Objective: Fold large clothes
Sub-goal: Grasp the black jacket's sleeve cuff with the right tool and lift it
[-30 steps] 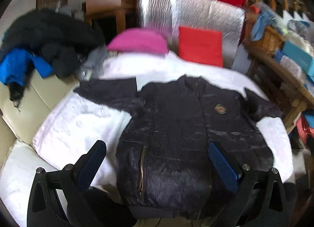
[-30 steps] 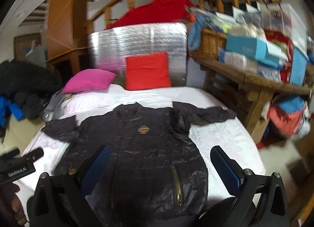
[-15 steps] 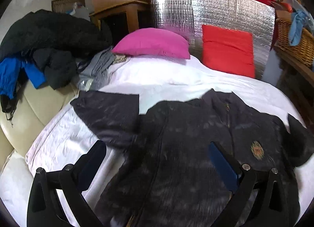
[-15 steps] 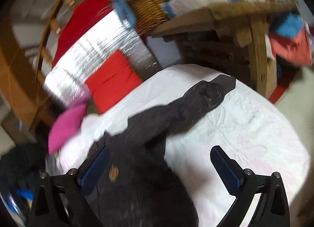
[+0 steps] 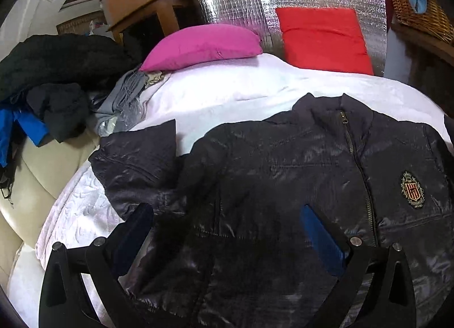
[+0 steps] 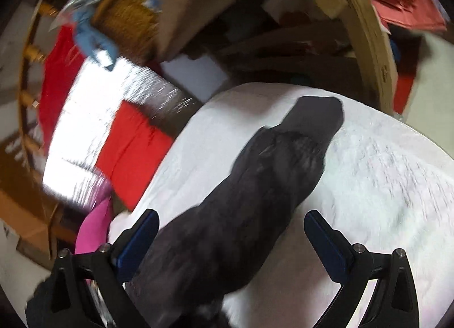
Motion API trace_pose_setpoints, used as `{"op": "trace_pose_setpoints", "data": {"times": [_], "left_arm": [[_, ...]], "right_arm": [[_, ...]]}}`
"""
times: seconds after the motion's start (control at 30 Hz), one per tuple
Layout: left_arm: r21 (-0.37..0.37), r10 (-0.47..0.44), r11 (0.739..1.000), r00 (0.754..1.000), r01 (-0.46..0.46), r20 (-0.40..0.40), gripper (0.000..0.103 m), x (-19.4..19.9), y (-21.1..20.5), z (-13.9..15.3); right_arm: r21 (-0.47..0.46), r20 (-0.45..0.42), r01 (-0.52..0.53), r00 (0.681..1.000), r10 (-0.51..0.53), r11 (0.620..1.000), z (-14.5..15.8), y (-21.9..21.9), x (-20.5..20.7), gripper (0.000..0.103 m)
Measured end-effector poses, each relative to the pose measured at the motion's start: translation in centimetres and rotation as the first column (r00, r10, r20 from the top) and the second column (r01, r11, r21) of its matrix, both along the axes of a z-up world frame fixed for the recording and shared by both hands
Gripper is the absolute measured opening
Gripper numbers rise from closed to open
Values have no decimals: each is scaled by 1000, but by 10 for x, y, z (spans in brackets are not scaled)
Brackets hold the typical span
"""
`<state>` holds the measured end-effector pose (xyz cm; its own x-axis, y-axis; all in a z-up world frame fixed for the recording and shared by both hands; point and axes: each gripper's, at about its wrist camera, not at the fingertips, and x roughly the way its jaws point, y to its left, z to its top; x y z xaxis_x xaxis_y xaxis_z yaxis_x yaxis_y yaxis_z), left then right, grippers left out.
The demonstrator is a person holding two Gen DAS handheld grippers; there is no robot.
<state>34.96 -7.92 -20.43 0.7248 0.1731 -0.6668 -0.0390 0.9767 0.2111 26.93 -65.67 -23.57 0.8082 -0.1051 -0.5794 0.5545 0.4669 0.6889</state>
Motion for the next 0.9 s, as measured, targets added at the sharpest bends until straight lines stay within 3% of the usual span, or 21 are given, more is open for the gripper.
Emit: {"op": "trace_pose_setpoints", "data": {"times": [0.17,0.23,0.3,0.43,0.47,0.63,0.77,0.9], "left_arm": [[19,-7,1000,1000,7,3,103,5,-4,-7],[26,-12,1000,1000,12,-1,103,7,-7,-10],[33,-18,999,1000,18,-6,103,9,-9,-13],[38,-21,999,1000,21,-12,103,12,-11,-16],[36,-20,999,1000,20,-11,103,12,-10,-15],[23,-4,1000,1000,4,3,103,12,-5,-11],[4,-1,1000,1000,1,19,103,9,-1,-4],[-38,8,999,1000,-7,12,103,8,10,1]], "right_arm": [[62,-50,100,994,-97,993,-30,-44,15,86],[90,-38,109,994,-106,990,-41,-58,22,85],[80,-72,106,992,-101,991,-50,-64,34,77],[1,-130,74,989,-73,997,-58,-62,51,36],[-13,-139,63,988,-64,998,-57,-60,54,33],[-125,-74,37,996,-46,992,-20,-38,50,25],[-206,52,-29,998,41,978,30,6,47,25],[-276,143,-119,976,163,954,67,66,42,25]]}}
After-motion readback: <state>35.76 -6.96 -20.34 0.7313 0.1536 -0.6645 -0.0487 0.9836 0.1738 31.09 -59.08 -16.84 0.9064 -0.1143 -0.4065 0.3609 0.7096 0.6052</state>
